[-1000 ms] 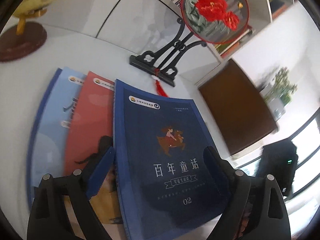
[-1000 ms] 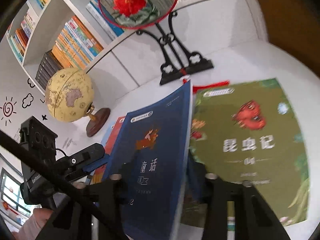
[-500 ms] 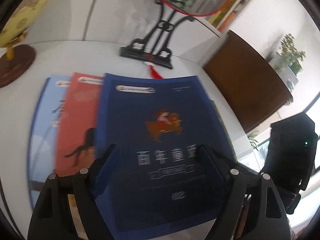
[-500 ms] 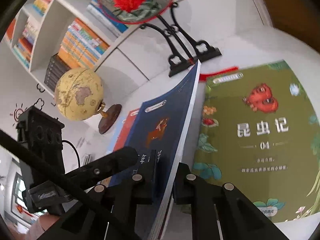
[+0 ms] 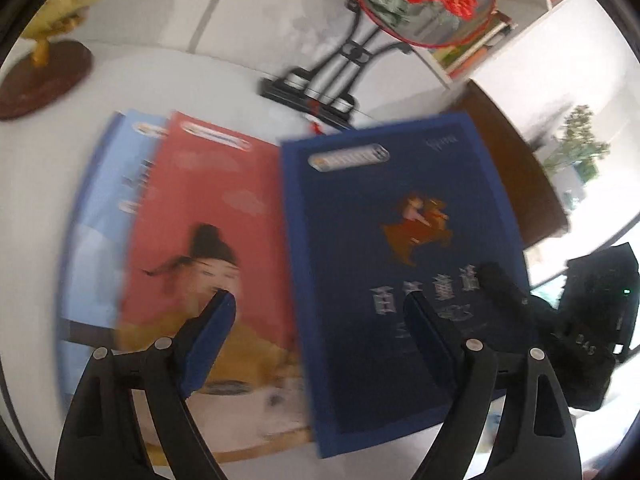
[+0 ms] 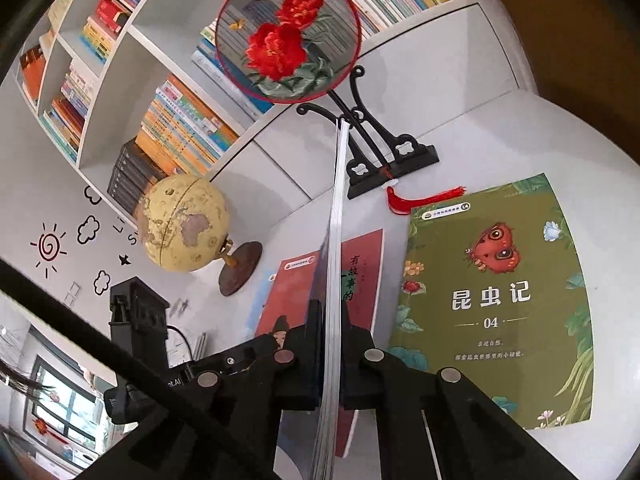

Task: Organize books

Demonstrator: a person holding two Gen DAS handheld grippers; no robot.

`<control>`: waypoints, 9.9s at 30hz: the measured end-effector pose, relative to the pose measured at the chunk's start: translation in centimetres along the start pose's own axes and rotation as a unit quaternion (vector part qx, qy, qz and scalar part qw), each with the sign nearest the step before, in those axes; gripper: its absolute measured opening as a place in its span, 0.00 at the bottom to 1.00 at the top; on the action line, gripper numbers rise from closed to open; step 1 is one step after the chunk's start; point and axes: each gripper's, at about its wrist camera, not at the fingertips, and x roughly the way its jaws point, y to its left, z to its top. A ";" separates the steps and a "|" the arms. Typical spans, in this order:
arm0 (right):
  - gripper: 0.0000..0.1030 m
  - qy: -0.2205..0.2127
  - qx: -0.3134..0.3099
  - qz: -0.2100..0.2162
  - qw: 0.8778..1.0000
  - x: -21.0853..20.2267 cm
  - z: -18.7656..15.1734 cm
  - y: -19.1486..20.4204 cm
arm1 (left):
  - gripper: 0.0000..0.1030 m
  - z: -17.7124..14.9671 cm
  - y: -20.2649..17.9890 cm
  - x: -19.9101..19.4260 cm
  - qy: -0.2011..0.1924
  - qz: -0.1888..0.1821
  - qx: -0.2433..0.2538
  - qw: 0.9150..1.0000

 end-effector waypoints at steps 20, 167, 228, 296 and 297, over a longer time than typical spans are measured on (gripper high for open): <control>0.05 -0.034 0.107 0.162 0.980 -5.7 2.1 -2.0 | 0.74 0.5 -2.1 1.5 -0.040 -0.265 -0.076 0.961; 0.59 0.074 0.021 -0.059 0.995 2.9 -1.3 5.6 | 0.46 2.9 -0.6 -7.7 -0.047 0.260 0.051 0.963; 0.63 0.150 0.128 0.071 0.978 9.2 -1.7 -3.3 | 0.58 3.5 4.8 -2.7 -0.067 0.080 -0.057 0.993; 0.10 0.058 -0.019 0.051 0.997 5.1 -1.8 7.6 | 0.37 2.1 5.2 -12.7 -0.162 0.000 -0.079 0.984; 0.10 0.059 -0.021 0.055 0.997 5.3 -2.1 8.2 | 0.37 1.9 5.5 -13.3 -0.164 0.004 -0.079 0.983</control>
